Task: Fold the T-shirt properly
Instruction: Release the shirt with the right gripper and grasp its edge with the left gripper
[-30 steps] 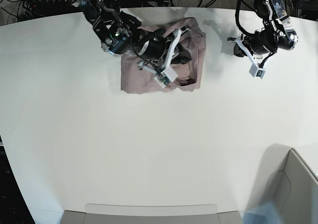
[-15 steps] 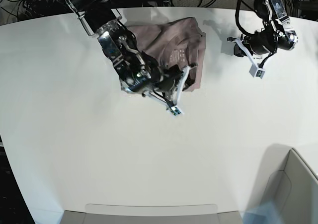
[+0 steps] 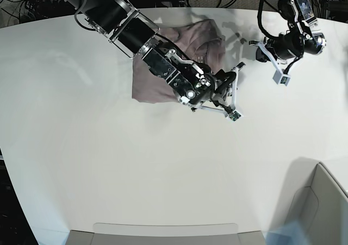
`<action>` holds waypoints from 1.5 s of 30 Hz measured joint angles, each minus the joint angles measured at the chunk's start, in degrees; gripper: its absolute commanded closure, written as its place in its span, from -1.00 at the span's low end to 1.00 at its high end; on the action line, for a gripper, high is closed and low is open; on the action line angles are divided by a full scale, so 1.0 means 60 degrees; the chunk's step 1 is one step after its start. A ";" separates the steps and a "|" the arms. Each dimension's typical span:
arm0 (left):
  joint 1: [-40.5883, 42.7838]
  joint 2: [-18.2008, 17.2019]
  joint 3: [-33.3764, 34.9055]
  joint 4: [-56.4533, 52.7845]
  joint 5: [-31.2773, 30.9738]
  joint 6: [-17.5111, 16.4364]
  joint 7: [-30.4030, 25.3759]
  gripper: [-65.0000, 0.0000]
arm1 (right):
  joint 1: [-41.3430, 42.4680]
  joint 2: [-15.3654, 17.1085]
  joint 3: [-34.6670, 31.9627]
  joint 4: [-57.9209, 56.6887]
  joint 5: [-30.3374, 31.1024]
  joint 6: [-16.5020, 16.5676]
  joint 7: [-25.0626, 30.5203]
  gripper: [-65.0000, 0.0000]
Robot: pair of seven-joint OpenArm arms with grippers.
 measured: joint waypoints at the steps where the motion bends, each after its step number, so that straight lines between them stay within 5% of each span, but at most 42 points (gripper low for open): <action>1: 0.0004 0.0004 0.0000 0.0000 0.0000 0.0000 0.0011 1.00 | -0.0080 0.0098 -0.0004 0.0244 0.0004 -0.0004 -0.0069 1.00; 8: -0.0015 0.0015 0.0091 0.0313 0.0182 0.0004 0.0164 1.00 | -0.0947 0.1217 0.0270 0.4648 0.0200 0.0073 -0.1195 1.00; 14: 0.0051 0.0095 0.0335 0.1905 0.0393 0.0007 0.0459 1.00 | -0.1825 0.2113 0.3202 0.5949 -0.0124 0.0047 -0.2415 1.00; 22: -0.0317 0.0113 0.3909 0.3133 0.0288 0.0000 0.0211 1.00 | -0.3370 0.3799 0.5278 0.6178 0.0004 0.0084 -0.2477 1.00; 24: -0.0277 0.0098 0.4590 0.3238 0.0331 0.0004 -0.0277 1.00 | -0.3632 0.3916 0.5701 0.6175 -0.0022 0.0120 -0.2481 1.00; 30: -0.0164 -0.0047 0.6965 0.3213 0.0393 0.0022 -0.1002 1.00 | -0.3869 0.3734 0.6787 0.5810 0.0000 0.2149 -0.2437 1.00; 33: -0.0189 -0.0106 0.7752 0.3195 0.0393 0.0076 -0.1031 1.00 | -0.3825 0.3781 0.6852 0.5096 -0.0168 0.2302 -0.2455 1.00; 39: -0.0270 -0.1253 0.8284 0.2794 0.0408 0.0076 -0.1096 1.00 | -0.3701 0.3727 0.5880 0.4273 -0.0004 0.2310 -0.2437 1.00; 45: -0.0882 -0.1158 0.7690 0.1679 0.0321 0.0073 -0.1239 1.00 | -0.3741 0.3807 0.5031 0.4120 -0.0149 0.2306 -0.2433 1.00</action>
